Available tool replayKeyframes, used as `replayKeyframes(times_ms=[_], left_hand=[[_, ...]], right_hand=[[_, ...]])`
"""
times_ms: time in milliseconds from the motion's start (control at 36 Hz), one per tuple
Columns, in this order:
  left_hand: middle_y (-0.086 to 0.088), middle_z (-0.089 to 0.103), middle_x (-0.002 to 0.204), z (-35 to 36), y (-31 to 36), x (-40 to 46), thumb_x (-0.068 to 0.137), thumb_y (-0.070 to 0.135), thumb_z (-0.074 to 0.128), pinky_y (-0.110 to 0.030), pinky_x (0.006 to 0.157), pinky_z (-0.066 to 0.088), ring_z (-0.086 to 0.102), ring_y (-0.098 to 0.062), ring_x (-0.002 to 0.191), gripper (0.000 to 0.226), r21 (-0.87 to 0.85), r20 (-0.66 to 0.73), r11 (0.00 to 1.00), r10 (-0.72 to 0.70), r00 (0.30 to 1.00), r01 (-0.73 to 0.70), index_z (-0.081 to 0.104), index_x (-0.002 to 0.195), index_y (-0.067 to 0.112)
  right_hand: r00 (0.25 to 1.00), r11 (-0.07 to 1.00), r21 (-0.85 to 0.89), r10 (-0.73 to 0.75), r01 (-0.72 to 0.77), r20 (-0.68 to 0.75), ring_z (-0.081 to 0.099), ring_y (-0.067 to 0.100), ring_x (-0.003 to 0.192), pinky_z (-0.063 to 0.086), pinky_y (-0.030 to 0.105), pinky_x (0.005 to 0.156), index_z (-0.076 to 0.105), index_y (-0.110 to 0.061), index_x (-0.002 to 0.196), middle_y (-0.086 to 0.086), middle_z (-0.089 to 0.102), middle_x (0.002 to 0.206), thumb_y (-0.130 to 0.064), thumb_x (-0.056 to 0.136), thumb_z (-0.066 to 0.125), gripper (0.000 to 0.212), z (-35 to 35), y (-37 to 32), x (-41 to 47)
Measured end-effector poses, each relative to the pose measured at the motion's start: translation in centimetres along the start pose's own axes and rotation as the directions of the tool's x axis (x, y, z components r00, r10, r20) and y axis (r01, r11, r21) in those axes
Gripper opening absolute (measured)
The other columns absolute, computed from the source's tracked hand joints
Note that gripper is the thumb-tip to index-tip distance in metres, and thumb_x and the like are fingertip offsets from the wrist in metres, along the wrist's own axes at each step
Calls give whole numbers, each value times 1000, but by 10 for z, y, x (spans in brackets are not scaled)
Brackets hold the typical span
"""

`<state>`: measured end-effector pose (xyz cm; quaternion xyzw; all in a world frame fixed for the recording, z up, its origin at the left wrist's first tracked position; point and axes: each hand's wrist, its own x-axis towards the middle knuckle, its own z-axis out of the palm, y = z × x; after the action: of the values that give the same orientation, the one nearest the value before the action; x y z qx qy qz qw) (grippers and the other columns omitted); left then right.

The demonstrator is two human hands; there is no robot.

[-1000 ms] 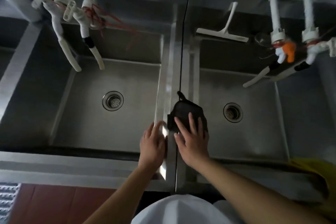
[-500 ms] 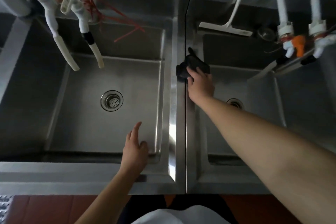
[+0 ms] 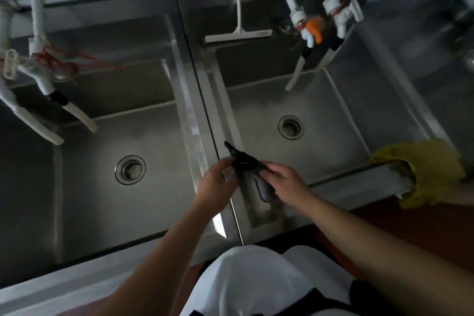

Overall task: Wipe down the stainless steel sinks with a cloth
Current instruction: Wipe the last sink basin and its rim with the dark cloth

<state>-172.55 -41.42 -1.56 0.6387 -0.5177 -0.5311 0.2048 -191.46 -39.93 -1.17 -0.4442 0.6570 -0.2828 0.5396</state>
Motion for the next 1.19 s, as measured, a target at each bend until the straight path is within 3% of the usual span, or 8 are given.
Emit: replayKeyframes(times_ms=[111, 250, 417, 556, 750, 917, 1056, 1194], left_hand=[[6, 58, 123, 21, 27, 2, 85, 6, 74, -15, 85, 49, 57, -13, 116, 75, -43, 151, 999, 39, 988, -32, 39, 147, 30], [1, 69, 117, 45, 72, 2, 88, -2, 68, -43, 101, 52, 62, -18, 118, 51, -263, 128, 964, 71, 989, -35, 58, 123, 34], [0, 67, 121, 68, 101, 5, 86, -4, 67, -25, 78, 58, 69, -16, 107, 68, -402, 210, 911, -3, 978, 89, 47, 140, 32], [-5, 69, 117, 104, 112, 8, 89, 8, 69, -33, 83, 54, 67, -28, 110, 36, -267, 116, 956, -97, 989, 125, 63, 122, 20], [16, 73, 94, 128, 135, 14, 84, 16, 76, -29, 82, 55, 69, -7, 93, 37, -110, -147, 994, -33, 989, 16, 69, 85, 52], [1, 73, 103, 138, 177, 17, 92, 10, 66, -38, 86, 60, 70, -22, 104, 25, -209, -141, 976, -89, 986, 58, 67, 109, 28], [-7, 57, 138, 134, 214, 13, 87, -1, 64, -43, 100, 51, 62, -28, 120, 89, -385, 136, 922, 12, 991, 42, 19, 156, 32], [8, 18, 160, 141, 228, 6, 80, 19, 80, -30, 106, 33, 30, -13, 139, 100, 158, 245, 949, 231, 942, -274, 17, 149, 54]], right_hand=[[995, 970, 221, 101, -98, -5, 68, -7, 80, 52, 14, 64, 69, -38, 103, -19, 75, 87, -12, 101, 55, 30, -24, -1, -5], [988, 920, 367, 101, -136, 113, 69, -7, 82, 52, 12, 56, 69, -40, 100, -22, 75, 87, -11, 100, 56, 31, -59, -10, -15], [957, 819, 519, 120, -246, 264, 65, 18, 116, 49, 51, 100, 63, -24, 132, -1, 72, 121, -16, 99, 56, 35, -107, -11, -20], [920, 680, 638, 153, -362, 360, 64, 26, 119, 42, 60, 107, 64, -27, 130, 6, 68, 127, -19, 100, 52, 33, -130, -1, -14], [892, 604, 690, 82, -400, 445, 69, 20, 110, 51, 52, 96, 69, -33, 122, 1, 71, 123, -16, 98, 50, 35, -161, 6, 1], [890, 683, 639, 36, -354, 455, 62, 31, 118, 49, 57, 100, 63, -30, 128, 8, 68, 123, -13, 98, 49, 36, -192, -9, 14], [930, 813, 511, 96, -279, 355, 68, 32, 105, 61, 41, 73, 58, -20, 130, 12, 69, 120, -7, 96, 58, 37, -221, -35, 33], [935, 765, 547, 212, -339, 283, 67, 30, 101, 59, 39, 65, 58, -12, 124, 15, 67, 114, -2, 96, 54, 31, -252, -51, 46]])
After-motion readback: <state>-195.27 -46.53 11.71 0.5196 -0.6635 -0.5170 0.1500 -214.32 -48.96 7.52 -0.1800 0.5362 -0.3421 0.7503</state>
